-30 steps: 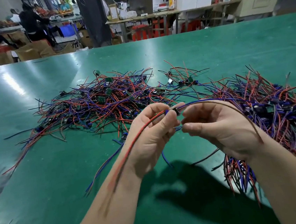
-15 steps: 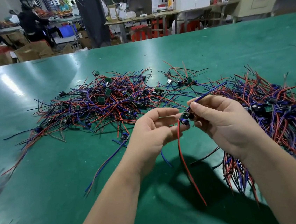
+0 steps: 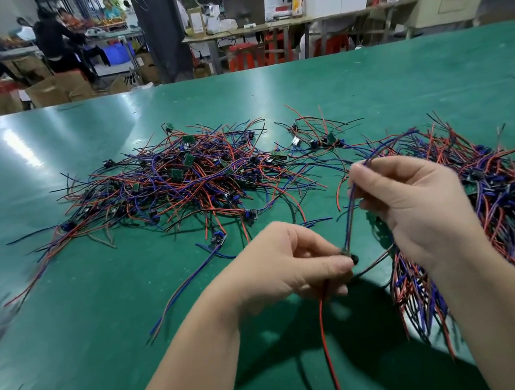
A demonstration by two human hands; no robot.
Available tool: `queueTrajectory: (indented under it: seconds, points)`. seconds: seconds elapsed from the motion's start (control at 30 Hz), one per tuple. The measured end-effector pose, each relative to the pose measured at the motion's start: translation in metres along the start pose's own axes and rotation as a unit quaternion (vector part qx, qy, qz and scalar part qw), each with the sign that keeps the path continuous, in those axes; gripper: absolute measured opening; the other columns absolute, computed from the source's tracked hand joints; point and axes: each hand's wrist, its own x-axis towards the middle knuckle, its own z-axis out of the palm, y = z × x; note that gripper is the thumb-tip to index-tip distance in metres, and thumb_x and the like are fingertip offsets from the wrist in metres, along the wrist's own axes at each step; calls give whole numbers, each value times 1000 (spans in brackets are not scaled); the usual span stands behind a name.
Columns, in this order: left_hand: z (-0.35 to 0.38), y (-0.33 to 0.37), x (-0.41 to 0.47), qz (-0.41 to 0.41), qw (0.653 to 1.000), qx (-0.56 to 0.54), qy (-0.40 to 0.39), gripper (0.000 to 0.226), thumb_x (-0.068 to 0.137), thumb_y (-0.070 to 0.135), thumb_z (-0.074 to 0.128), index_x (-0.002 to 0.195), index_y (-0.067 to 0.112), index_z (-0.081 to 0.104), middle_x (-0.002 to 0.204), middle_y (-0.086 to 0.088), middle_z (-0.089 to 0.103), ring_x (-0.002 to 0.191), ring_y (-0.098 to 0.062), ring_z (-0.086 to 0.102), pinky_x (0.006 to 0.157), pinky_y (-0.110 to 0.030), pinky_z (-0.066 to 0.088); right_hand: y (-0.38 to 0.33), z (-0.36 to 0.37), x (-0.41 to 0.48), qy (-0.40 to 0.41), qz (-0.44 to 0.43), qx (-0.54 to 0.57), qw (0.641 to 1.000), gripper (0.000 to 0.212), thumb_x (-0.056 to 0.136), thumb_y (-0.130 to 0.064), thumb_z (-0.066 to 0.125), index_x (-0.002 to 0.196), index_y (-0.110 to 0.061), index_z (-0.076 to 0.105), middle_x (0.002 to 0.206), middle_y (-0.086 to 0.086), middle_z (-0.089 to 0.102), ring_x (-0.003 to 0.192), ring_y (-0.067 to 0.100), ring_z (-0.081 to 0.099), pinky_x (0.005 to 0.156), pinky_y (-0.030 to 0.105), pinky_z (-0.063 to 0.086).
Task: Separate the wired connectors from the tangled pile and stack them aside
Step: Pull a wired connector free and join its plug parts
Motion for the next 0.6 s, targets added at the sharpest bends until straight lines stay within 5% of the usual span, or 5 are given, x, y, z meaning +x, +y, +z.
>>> queueTrajectory:
  seconds: [0.17,0.3,0.5,0.6]
  points:
    - [4,-5,-1,-51,992,89,-78,7,85,12,71,79,15,68,62,4,70,55,-2,65,51,-12,47,-10,-12,6,55,-21,12,998,15,62,-17,74,74,-10,67,59,-1,67,56,10,62,53,18,51]
    - [-4,-3,-2,-62,992,96,-57,5,86,13,70,81,13,69,64,2,71,58,-5,67,53,-15,49,-14,-10,2,53,-22,3,998,10,76,-11,72,70,-13,64,56,-1,66,52,11,65,44,17,46]
    - [-14,-3,-1,-58,988,141,-14,8,82,15,75,77,17,69,67,1,72,62,-7,68,55,-16,50,-15,-11,1,70,-26,-36,997,38,85,-10,67,50,-17,54,43,-1,55,36,12,57,34,13,30]
    - [-13,-5,-3,-56,989,133,-27,6,83,16,73,82,15,67,74,1,74,67,-9,70,56,-16,50,-17,-13,2,85,-17,-22,996,30,88,-14,65,59,-13,55,45,-1,56,38,13,58,35,14,33]
